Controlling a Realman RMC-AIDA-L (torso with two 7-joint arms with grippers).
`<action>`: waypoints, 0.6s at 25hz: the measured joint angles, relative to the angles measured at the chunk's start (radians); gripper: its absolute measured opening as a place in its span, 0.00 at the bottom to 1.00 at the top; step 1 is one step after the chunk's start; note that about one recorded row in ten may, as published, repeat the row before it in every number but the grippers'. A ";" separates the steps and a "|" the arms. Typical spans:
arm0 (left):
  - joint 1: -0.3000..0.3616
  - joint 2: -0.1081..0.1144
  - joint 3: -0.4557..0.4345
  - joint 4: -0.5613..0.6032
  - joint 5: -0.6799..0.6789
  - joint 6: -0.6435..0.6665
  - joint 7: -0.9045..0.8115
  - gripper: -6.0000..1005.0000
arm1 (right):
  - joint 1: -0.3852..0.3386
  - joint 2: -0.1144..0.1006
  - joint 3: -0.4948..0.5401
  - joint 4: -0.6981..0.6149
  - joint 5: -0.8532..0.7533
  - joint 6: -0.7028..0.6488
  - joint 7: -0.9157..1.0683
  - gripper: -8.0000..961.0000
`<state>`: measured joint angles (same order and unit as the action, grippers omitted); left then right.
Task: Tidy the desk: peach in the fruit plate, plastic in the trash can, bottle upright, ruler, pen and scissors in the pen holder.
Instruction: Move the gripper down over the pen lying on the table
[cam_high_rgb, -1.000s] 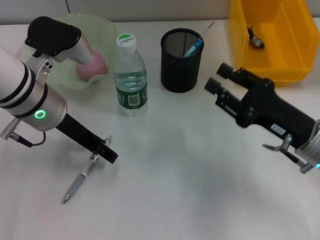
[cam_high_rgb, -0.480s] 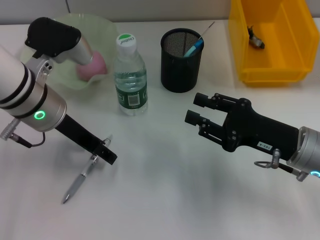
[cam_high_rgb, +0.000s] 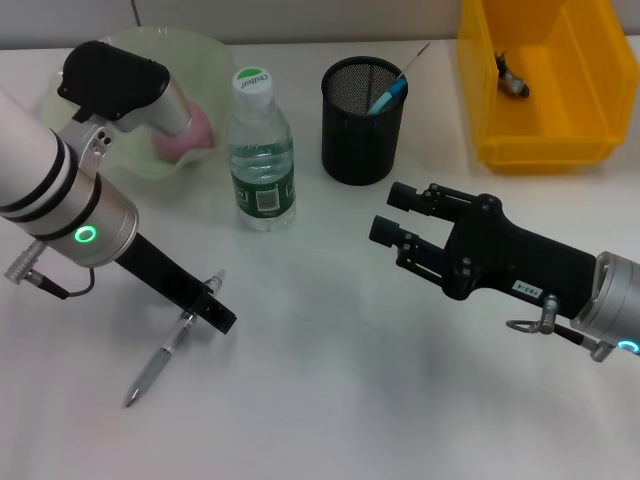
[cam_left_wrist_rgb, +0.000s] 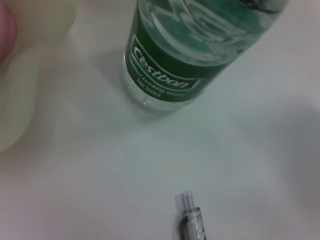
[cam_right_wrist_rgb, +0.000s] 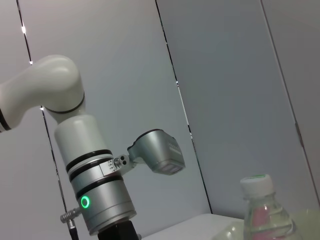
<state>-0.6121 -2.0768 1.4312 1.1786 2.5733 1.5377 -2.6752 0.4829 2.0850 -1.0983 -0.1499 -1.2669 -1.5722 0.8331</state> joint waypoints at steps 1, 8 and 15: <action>-0.002 0.000 0.000 -0.002 0.000 0.000 0.000 0.78 | 0.000 0.000 0.000 0.001 0.000 0.000 -0.001 0.50; -0.018 0.000 0.000 -0.005 0.013 0.008 0.000 0.78 | 0.000 0.002 0.002 0.004 0.000 0.001 -0.003 0.50; -0.032 -0.002 0.011 -0.005 0.022 0.019 0.000 0.79 | 0.003 0.003 0.002 0.004 0.000 0.003 -0.004 0.50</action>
<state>-0.6438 -2.0785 1.4422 1.1734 2.5951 1.5566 -2.6755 0.4859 2.0877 -1.0967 -0.1457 -1.2667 -1.5690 0.8293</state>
